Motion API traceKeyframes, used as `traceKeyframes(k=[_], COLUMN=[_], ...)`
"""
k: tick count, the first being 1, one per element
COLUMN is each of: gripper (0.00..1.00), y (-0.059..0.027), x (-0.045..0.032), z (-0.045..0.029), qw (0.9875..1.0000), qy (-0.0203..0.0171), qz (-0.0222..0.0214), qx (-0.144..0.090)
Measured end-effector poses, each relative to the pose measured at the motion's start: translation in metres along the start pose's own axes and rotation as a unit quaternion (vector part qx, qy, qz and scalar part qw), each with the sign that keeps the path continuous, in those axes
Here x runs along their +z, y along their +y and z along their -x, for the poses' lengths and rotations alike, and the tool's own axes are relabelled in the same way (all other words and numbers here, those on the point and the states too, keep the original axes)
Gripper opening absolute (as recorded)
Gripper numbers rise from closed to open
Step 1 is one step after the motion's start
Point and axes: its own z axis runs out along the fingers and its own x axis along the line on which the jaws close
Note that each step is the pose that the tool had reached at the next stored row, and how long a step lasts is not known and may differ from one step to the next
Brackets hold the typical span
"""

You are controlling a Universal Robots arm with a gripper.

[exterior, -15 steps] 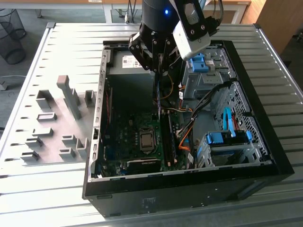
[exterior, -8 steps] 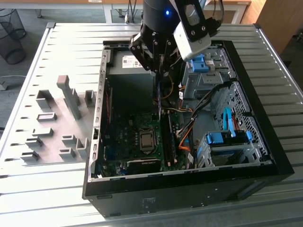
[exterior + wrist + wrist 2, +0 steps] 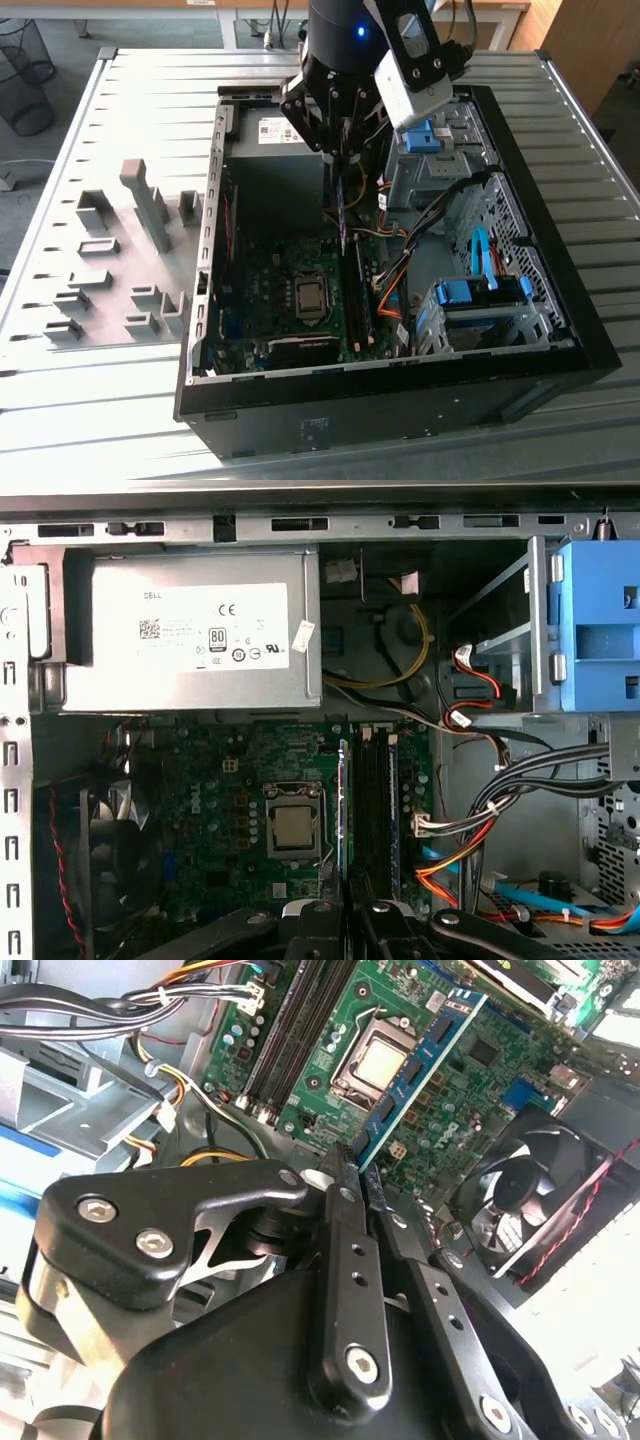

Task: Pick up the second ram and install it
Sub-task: 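Insert the second ram into the second slot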

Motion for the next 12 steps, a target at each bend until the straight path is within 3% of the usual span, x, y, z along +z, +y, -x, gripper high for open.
traceKeyframes(k=[12], gripper=[0.14], y=[0.0], x=[0.0002], z=[0.0001], qw=[1.0], qy=[0.0], qz=[0.0], qx=[0.0])
